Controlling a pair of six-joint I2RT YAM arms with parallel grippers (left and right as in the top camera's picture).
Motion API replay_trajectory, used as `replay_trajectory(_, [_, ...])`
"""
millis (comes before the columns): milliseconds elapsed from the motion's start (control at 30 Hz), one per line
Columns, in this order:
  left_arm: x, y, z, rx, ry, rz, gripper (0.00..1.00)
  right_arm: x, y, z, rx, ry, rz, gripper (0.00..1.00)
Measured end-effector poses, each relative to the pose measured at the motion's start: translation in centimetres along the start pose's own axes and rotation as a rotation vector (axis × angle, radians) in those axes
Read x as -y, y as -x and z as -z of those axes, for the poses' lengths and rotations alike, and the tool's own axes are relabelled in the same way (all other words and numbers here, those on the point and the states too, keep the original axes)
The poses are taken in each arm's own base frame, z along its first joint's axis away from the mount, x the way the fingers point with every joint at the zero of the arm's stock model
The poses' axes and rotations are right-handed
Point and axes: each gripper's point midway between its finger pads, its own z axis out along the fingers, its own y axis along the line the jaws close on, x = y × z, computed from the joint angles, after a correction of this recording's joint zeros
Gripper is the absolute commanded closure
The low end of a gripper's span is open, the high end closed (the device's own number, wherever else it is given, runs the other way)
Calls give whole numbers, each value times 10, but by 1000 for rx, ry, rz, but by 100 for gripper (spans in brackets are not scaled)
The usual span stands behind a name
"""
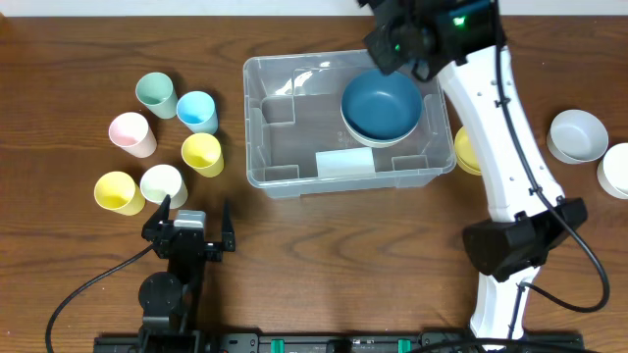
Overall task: Pack container
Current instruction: 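Carry the second teal bowl into the bin and stack it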
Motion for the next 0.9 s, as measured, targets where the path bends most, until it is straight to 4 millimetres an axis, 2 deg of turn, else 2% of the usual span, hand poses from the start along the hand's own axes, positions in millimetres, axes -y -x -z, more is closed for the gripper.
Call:
replay_trajectory(133, [0,0,0,0,0,0,2,-34,-18,2,-87,85,15,99])
replay_trajectory(267, [0,0,0,0,0,0,2,-59,-32,7,-152,139,31,99])
replay_trajectory(467, [0,0,0,0,0,0,2,-78,-41,7,-197,169,43,99])
replay_trajectory(700, [0,0,0,0,0,0,2,-86,-61,-21,-260,182,33,99])
replay_trajectory(900, [0,0,0,0,0,0,2,-90,-67,-54,-243,179,28,99])
